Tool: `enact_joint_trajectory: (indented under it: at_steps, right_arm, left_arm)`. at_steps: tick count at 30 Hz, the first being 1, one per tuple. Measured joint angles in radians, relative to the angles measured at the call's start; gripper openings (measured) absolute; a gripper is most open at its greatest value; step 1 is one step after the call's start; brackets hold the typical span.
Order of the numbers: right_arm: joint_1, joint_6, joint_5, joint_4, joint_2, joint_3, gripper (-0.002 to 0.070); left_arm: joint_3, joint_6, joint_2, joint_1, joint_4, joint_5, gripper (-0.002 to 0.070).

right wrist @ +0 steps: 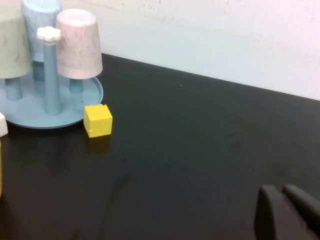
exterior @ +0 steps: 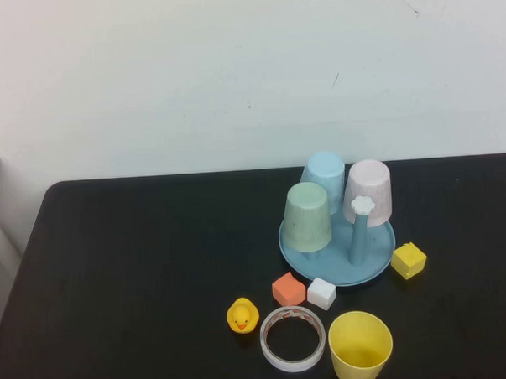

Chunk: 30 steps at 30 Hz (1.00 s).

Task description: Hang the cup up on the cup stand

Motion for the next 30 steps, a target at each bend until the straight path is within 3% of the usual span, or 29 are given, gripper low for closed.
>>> enact_joint_trajectory:
  at_steps: [21, 27, 30]
  right_arm:
    - [0.0, 0.0, 0.0, 0.0, 0.0, 0.0, -0.0001]
    - [0.0, 0.0, -0.006, 0.0, 0.0, 0.0, -0.0001]
    - [0.0, 0.002, -0.018, 0.013, 0.0, 0.0, -0.0001]
  left_arm:
    - [0.0, -0.004, 0.0, 0.0, -0.023, 0.001, -0.0001]
    - [0.0, -0.006, 0.0, 0.0, -0.168, 0.002, -0.0001]
    - [0.0, -0.026, 0.0, 0.0, -0.349, 0.002, -0.0001]
